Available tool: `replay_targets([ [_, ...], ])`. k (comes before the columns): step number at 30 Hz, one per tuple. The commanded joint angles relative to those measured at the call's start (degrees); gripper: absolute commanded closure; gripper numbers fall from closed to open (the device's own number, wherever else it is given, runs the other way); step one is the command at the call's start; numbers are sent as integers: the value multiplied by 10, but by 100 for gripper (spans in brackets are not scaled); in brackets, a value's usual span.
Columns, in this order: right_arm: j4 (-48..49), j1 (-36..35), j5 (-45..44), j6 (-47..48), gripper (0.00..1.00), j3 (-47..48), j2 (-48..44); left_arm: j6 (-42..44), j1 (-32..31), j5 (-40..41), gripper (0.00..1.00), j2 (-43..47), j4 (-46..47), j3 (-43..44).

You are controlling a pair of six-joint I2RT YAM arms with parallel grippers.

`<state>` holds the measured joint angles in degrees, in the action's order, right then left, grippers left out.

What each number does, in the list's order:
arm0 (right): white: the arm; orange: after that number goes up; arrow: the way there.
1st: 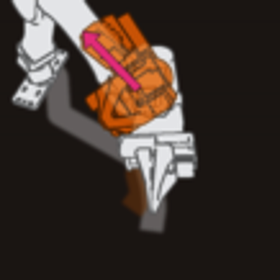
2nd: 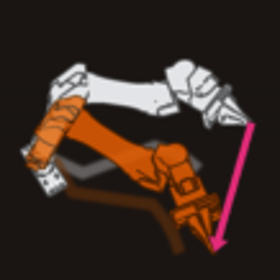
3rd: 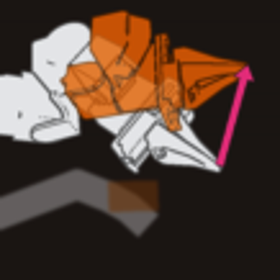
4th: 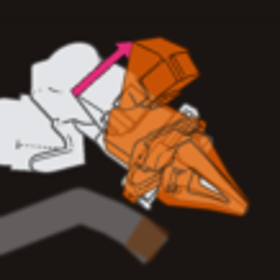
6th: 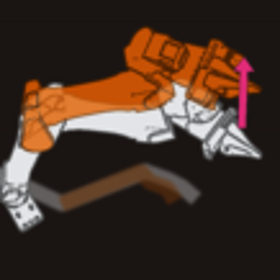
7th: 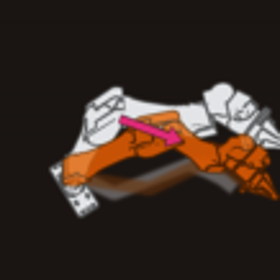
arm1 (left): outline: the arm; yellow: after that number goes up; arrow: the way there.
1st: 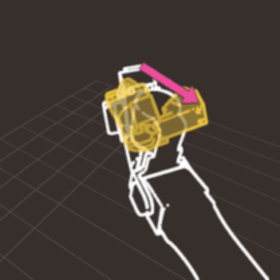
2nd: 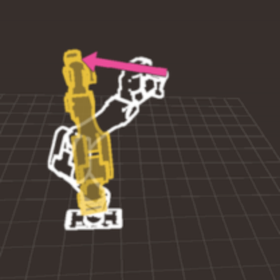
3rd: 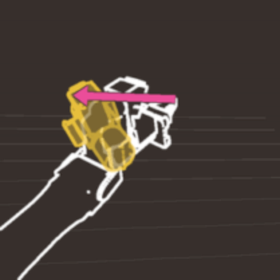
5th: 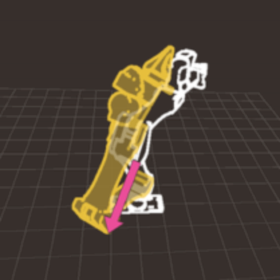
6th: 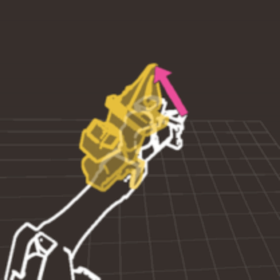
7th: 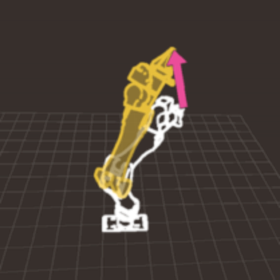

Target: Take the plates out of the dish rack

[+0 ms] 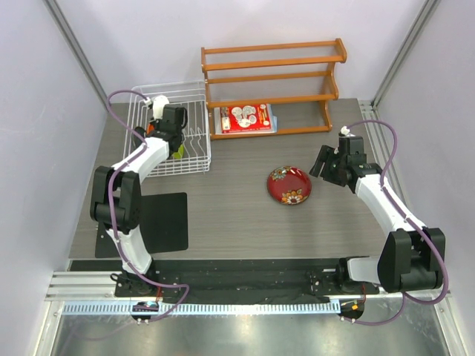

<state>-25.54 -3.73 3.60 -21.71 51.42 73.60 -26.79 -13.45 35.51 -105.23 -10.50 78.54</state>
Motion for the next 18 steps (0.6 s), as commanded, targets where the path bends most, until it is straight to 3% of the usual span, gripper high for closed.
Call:
replay_targets([
  [1,0,-1,-2,7,31,22,-9,-16,8,-10,73,-4,8,13],
  [2,-1,0,-3,8,31,23,-11,-18,10,-11,71,-5,7,13],
  [9,-6,-1,-6,11,31,23,-14,-25,16,-16,100,5,10,-2],
  [18,-11,0,-20,6,30,22,-33,34,16,-51,100,39,-3,20],
])
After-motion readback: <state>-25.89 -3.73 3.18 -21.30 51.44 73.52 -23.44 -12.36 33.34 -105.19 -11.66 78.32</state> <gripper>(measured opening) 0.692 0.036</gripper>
